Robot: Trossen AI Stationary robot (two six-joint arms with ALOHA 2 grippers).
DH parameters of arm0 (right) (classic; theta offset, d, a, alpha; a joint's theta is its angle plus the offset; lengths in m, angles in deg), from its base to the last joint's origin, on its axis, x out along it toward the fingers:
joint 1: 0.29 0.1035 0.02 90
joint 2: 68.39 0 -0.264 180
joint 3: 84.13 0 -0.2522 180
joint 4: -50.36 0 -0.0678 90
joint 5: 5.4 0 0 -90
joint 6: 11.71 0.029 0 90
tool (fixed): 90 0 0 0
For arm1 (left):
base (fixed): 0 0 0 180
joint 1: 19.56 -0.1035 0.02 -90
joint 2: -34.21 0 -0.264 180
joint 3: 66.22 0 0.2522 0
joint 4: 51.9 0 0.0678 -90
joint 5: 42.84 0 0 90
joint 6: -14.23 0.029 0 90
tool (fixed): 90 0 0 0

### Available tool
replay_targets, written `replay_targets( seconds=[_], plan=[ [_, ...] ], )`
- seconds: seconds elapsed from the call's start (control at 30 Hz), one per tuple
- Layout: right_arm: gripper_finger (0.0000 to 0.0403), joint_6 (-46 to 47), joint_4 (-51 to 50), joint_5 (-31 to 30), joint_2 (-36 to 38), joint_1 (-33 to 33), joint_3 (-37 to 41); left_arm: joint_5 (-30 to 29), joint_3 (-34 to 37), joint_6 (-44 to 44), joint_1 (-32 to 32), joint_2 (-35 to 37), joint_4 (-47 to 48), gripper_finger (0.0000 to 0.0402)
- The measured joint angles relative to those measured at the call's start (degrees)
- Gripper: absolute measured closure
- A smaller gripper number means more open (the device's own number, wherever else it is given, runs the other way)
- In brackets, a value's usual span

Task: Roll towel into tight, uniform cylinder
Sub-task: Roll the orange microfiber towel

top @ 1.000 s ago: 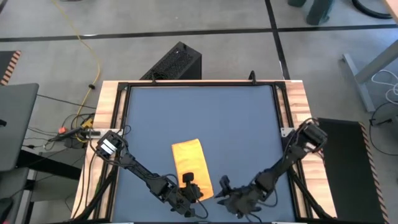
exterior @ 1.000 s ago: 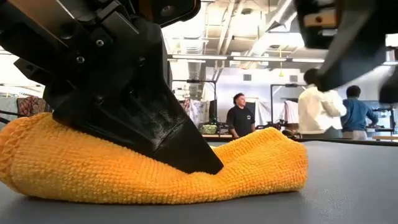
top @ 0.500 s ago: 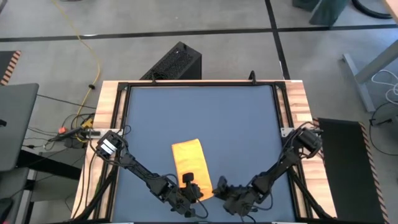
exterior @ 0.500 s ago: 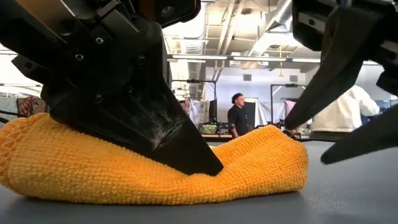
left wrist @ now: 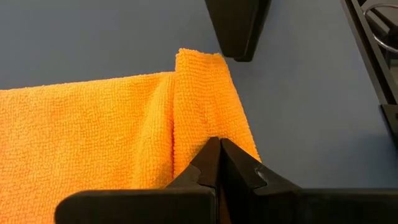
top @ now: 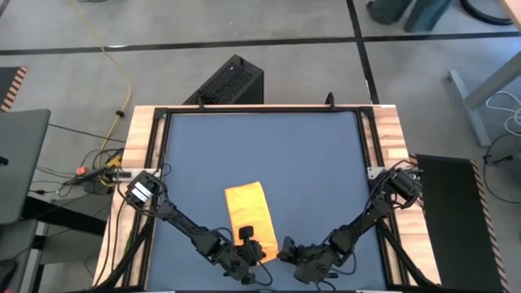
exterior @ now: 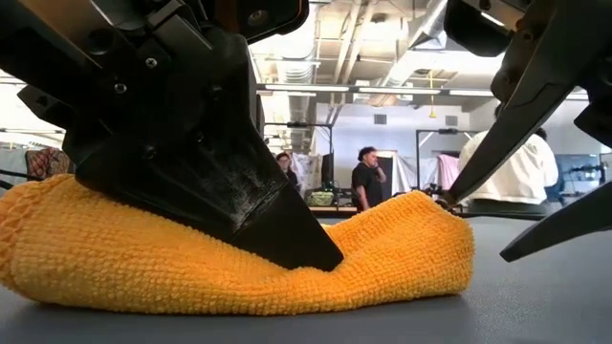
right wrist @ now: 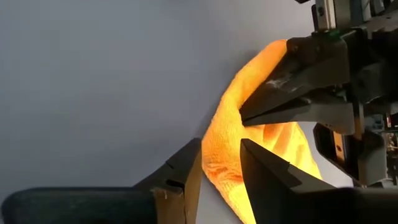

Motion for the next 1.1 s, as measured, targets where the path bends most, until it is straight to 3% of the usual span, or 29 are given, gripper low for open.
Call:
replay_targets(
  seconds=[0.37,0.9,1.1],
  plan=[
    [0.0275,-3.4,-1.1,3.7,-0.1,-2.0,0.0,0.2,0.0,0.0,0.0,0.0,0.0,0.0402],
    [0.0276,5.1,-8.4,6.0,0.3,-4.8,-1.7,0.5,0.0,0.5,0.0,0.0,0.1,0.0401],
    [0.0313,7.0,-7.6,9.6,0.3,-6.0,-1.6,0.2,0.0,0.5,0.2,0.2,0.0,0.0401]
  ],
)
